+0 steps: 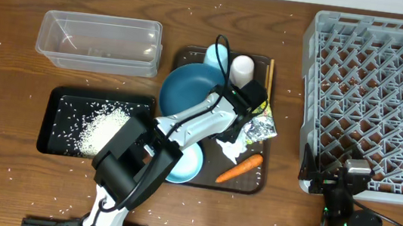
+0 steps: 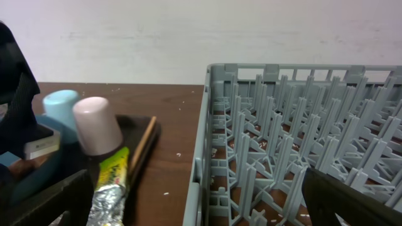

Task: Sort waste into correct bins and load items into the dishwasher rack
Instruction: 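Grasp the rim of the blue plate with the left gripper, then carry the blue plate left and tilt it over the black tray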

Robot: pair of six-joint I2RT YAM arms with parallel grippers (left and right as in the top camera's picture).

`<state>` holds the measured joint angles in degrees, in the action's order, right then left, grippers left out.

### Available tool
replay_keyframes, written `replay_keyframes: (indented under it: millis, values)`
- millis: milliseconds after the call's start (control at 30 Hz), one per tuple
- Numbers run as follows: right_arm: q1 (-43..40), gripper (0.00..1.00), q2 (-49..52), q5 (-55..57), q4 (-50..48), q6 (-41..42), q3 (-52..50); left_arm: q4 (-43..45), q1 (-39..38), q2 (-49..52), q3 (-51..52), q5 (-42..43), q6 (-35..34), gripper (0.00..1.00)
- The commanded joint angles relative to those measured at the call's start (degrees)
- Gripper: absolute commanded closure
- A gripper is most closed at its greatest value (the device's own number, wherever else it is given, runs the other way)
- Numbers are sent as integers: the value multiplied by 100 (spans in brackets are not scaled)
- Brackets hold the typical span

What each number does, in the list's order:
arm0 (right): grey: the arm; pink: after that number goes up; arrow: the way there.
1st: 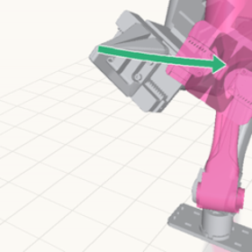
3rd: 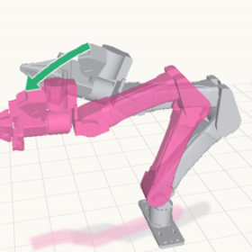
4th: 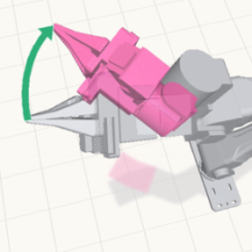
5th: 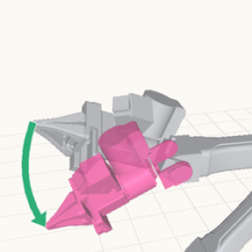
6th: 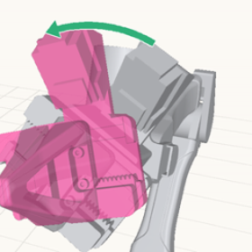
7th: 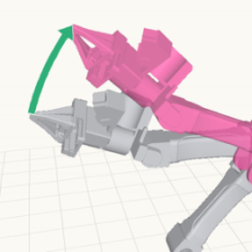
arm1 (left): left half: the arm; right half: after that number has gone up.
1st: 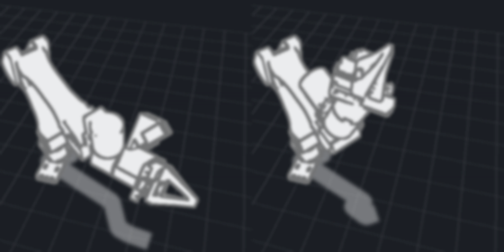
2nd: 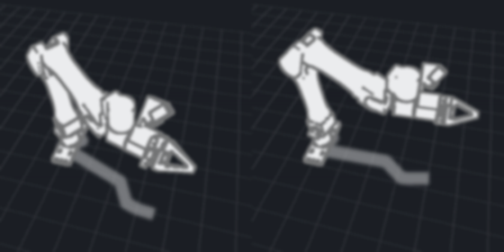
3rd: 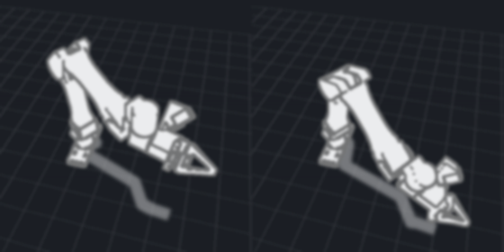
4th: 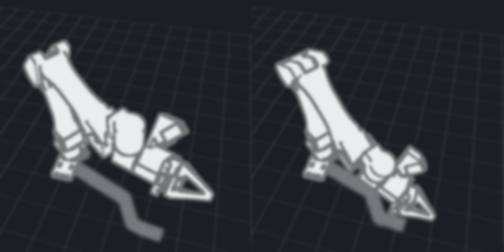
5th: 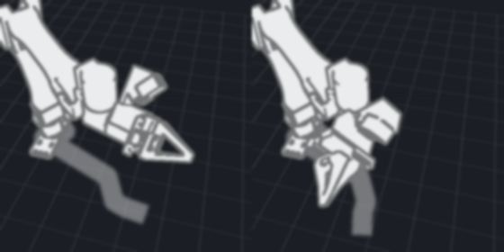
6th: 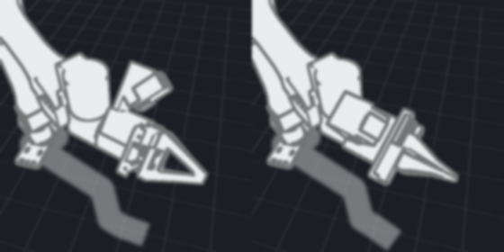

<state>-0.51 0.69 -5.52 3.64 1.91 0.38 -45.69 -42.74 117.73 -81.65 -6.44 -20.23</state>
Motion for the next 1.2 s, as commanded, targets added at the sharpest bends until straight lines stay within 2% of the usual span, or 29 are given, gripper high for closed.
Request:
replay_keyframes:
  millis: [0, 233, 667, 833, 1033, 1167]
  values:
    - [-70, 1, -31, 13, 24, 15, -7, -85, 57, 13, 74, -42, -83, 81]
    - [-70, 1, -31, 13, 22, 15, -7, -247, 57, -221, 68, -24, -144, 94]
    - [-70, 1, -31, 13, 24, 15, -7, -350, 57, -1204, 68, 0, -149, 94]
    - [-70, 1, -31, 13, 24, 15, -7, -348, 59, -1718, 68, 289, -149, 94]
    - [-70, 1, -31, 13, 22, 15, -7, -343, 140, -2334, 68, 496, -739, 94]
    - [-70, 1, -31, 13, 24, 15, -7, -352, 566, -2614, 70, 1005, -774, 94]
